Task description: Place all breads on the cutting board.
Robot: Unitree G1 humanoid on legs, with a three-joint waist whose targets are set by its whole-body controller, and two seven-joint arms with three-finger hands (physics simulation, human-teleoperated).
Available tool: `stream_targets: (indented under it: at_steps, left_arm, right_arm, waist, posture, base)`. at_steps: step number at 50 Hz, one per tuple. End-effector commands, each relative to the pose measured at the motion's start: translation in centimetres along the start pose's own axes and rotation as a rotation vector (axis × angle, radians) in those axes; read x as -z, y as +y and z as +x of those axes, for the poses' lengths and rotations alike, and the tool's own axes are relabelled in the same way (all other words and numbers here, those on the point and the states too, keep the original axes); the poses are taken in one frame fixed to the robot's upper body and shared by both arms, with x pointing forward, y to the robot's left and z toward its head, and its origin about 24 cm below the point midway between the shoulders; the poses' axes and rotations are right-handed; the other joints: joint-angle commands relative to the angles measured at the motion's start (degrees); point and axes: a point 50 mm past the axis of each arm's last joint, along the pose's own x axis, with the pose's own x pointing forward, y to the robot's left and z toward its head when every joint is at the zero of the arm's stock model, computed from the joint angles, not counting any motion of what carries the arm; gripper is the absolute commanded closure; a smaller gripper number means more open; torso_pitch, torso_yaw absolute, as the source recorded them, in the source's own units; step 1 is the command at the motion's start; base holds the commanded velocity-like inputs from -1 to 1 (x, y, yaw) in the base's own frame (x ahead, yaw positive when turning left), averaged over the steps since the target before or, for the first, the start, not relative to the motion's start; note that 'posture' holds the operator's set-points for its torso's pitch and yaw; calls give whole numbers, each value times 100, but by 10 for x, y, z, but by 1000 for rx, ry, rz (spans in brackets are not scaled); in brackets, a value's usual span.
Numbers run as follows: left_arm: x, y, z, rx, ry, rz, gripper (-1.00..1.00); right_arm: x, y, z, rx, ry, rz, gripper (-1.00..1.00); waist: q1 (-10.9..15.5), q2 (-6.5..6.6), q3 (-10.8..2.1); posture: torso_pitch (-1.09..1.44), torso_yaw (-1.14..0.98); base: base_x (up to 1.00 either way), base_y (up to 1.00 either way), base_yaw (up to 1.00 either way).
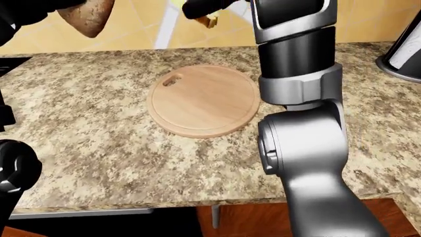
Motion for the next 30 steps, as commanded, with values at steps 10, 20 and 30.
stream_targets:
  at_steps: [10, 20, 30]
  left_arm:
    - [-28, -2, -6, 9, -115, -7, 12]
    - [-28, -5, -6, 13, -116, -6, 11]
    - [-27, -10, -7, 23, -112, -9, 9]
  right_arm:
    - [-15, 4, -7, -22, -60, -47, 100]
    - [-9, 5, -10, -103, -21, -34, 100]
    - [4, 13, -9, -121, 3, -43, 100]
  waist:
    - [-6, 59, -203]
    - [-8, 63, -198]
    - [2, 62, -210]
  posture:
    - [0, 0]
    - [0, 0]
    - [0, 0]
  base:
    - [0, 0, 0]
    - [0, 0, 0]
    - [0, 0, 0]
